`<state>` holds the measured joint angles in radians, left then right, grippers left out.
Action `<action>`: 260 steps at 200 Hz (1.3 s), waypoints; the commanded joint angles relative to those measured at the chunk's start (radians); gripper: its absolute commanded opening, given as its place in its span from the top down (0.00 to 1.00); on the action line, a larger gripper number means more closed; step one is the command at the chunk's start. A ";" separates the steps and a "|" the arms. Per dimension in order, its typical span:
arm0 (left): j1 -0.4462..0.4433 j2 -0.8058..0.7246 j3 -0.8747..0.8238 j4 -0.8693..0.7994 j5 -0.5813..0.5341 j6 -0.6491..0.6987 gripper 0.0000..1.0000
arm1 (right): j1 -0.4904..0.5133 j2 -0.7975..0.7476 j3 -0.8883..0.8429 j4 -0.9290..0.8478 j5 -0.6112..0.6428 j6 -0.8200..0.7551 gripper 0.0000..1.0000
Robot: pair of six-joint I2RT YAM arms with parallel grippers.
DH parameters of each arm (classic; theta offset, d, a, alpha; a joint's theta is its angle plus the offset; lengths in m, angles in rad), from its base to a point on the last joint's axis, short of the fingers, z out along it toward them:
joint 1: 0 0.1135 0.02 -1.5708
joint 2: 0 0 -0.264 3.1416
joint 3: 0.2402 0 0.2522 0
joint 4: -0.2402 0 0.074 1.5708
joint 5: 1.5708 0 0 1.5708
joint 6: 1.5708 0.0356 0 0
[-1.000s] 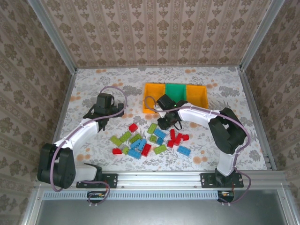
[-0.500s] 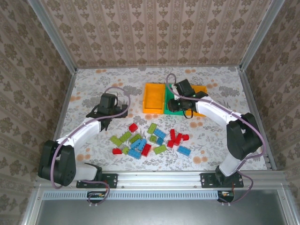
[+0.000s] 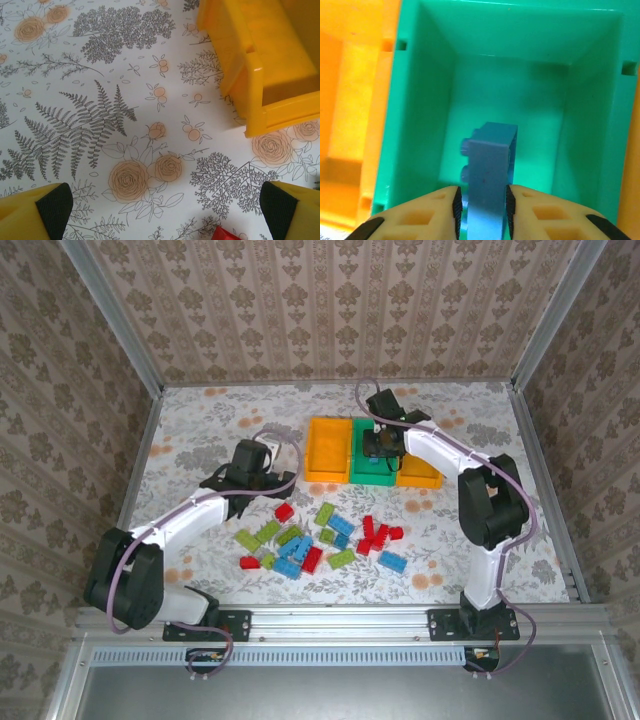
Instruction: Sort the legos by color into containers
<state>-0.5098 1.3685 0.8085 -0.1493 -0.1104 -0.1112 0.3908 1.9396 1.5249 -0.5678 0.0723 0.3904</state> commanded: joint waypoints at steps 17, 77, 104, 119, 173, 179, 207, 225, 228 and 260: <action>-0.034 0.003 0.011 -0.078 0.043 0.009 0.00 | 0.002 0.041 0.054 -0.076 0.043 0.020 0.60; -0.050 0.006 0.003 -0.084 -0.028 -0.048 0.00 | 0.045 -0.067 -0.066 0.021 -0.046 -0.081 0.32; -0.046 0.016 0.016 -0.071 -0.116 -0.079 0.00 | 0.134 -0.162 -0.198 0.083 -0.077 -0.266 0.25; -0.039 0.027 0.024 -0.061 -0.121 -0.095 0.00 | 0.174 -0.188 -0.261 0.079 -0.089 -0.339 0.24; -0.034 0.047 0.042 -0.053 -0.121 -0.114 0.00 | 0.237 -0.278 -0.419 0.121 -0.245 -0.363 0.24; -0.033 0.046 0.041 -0.053 -0.123 -0.115 0.00 | 0.244 -0.283 -0.427 0.121 -0.260 -0.367 0.24; -0.032 0.039 0.035 -0.058 -0.139 -0.112 0.00 | 0.281 -0.275 -0.429 0.085 -0.285 -0.390 0.23; -0.029 0.036 0.034 -0.058 -0.140 -0.111 0.00 | 0.306 -0.259 -0.421 0.070 -0.296 -0.405 0.23; -0.029 0.035 0.031 -0.058 -0.140 -0.111 0.00 | 0.308 -0.255 -0.420 0.068 -0.298 -0.407 0.23; -0.027 0.033 0.030 -0.058 -0.136 -0.114 0.00 | 0.338 -0.217 -0.406 0.046 -0.282 -0.431 0.23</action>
<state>-0.5472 1.4120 0.8146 -0.2096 -0.2333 -0.2096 0.7105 1.6917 1.1023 -0.4801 -0.1947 -0.0013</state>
